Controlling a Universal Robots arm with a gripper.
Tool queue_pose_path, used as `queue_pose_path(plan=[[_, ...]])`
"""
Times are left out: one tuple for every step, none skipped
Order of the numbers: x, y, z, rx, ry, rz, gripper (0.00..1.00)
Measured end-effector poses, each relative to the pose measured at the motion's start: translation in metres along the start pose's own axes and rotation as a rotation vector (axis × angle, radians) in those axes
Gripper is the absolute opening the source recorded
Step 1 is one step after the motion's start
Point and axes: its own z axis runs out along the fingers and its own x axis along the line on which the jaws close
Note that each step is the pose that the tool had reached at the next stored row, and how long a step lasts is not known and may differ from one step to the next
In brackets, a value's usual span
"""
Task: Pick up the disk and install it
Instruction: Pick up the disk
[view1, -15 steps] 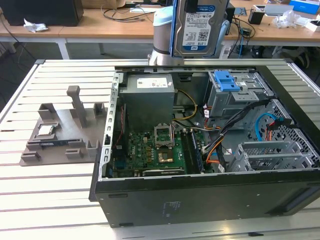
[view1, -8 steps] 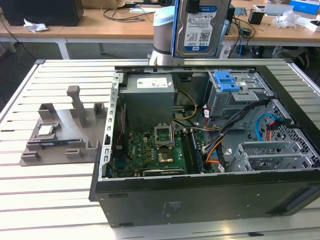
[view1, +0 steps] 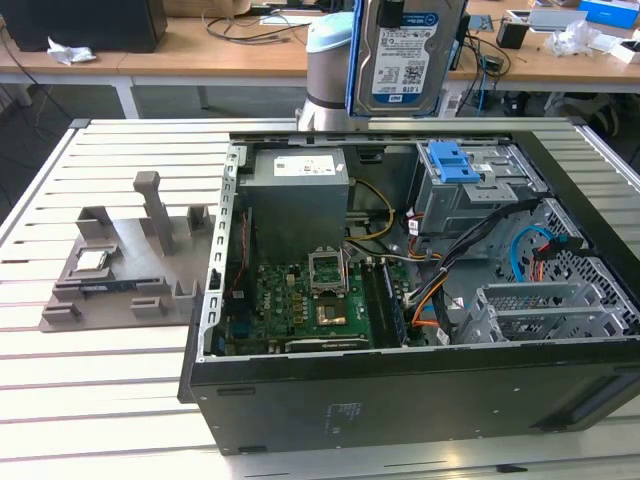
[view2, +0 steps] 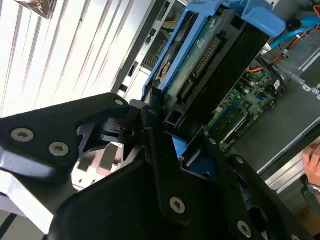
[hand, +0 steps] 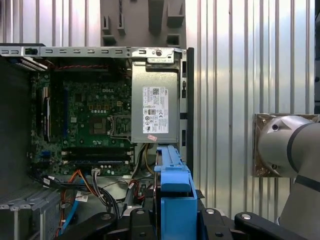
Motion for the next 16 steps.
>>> queue_pose_path(plan=[[0.0003,-0.0004,0.0000,0.0000,0.0000,0.000,0.36],[0.0009,-0.0012,0.0001,0.0000,0.0000,0.000,0.36],[0.0017,-0.0021,0.0001,0.0000,-0.0001,0.000,0.36],[0.0024,-0.0028,0.0001,0.0000,0.0000,0.000,0.36],[0.0032,-0.0037,0.0002,0.0001,-0.0001,0.000,0.36],[0.0037,-0.0043,0.0002,-0.0001,0.0000,0.000,0.36],[0.0041,-0.0048,0.0002,0.0000,-0.0001,0.000,0.36],[0.0044,-0.0051,0.0002,0.0000,-0.0001,0.000,0.36],[0.0049,-0.0056,0.0003,0.0000,-0.0001,0.000,0.36],[0.0054,-0.0063,0.0003,0.0000,-0.0001,0.000,0.36],[0.0059,-0.0069,0.0003,0.0000,-0.0001,0.000,0.36],[0.0062,-0.0072,0.0003,0.0000,0.0000,0.000,0.36],[0.0065,-0.0075,0.0003,0.0000,-0.0001,0.000,0.36],[0.0068,-0.0080,0.0004,0.0000,-0.0001,0.000,0.36],[0.0071,-0.0083,0.0003,0.0000,0.0000,0.000,0.36],[0.0075,-0.0087,0.0004,0.0000,-0.0001,0.000,0.36]])
